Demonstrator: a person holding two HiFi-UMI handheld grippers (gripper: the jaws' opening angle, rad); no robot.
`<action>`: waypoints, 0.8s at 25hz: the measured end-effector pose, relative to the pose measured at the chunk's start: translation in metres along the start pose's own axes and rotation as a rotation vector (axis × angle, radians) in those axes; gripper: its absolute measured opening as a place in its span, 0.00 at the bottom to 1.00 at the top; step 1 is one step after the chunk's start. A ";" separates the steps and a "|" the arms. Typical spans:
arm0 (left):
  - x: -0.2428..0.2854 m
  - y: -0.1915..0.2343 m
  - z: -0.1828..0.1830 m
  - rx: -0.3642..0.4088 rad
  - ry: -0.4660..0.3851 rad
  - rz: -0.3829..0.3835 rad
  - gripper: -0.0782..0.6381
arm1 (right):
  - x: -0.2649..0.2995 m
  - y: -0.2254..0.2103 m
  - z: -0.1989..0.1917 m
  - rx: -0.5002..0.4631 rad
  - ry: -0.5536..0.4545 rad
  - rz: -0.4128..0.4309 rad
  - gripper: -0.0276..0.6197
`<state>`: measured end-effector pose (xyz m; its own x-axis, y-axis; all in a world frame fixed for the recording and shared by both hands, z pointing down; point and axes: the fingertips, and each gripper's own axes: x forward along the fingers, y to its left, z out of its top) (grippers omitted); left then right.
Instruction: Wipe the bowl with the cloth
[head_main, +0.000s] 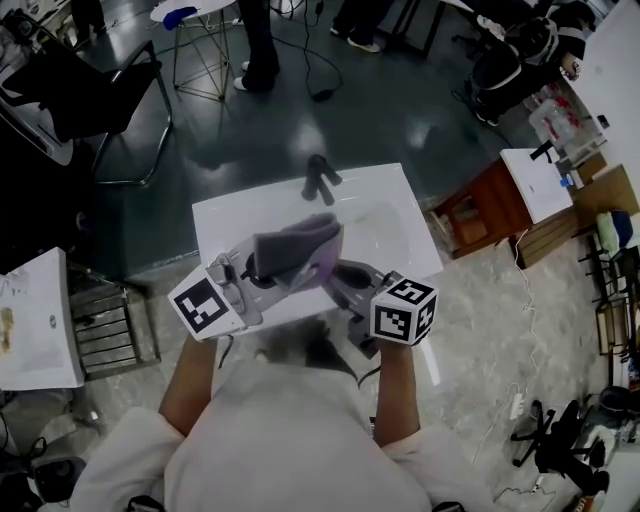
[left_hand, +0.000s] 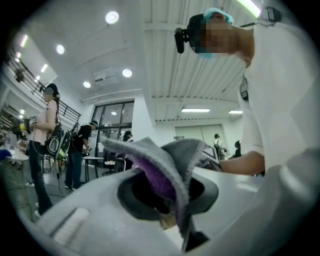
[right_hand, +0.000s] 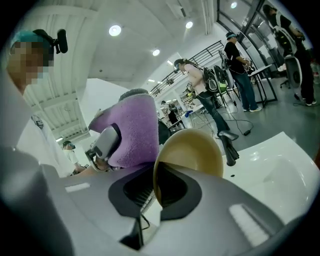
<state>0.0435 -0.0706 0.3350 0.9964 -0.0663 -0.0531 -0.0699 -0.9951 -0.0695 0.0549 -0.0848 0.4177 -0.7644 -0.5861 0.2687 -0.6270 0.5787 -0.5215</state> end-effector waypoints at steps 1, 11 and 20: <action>0.004 0.002 -0.001 -0.002 -0.001 -0.006 0.21 | -0.001 0.001 0.000 0.001 0.002 0.013 0.06; 0.034 0.029 -0.002 0.044 -0.015 0.064 0.21 | -0.013 0.011 0.016 -0.010 0.003 0.218 0.07; 0.038 0.056 -0.012 0.036 0.002 0.187 0.21 | -0.023 0.010 0.016 -0.059 0.060 0.305 0.08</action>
<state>0.0785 -0.1302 0.3414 0.9659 -0.2503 -0.0665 -0.2559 -0.9621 -0.0941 0.0687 -0.0741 0.3929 -0.9248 -0.3470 0.1559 -0.3741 0.7555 -0.5378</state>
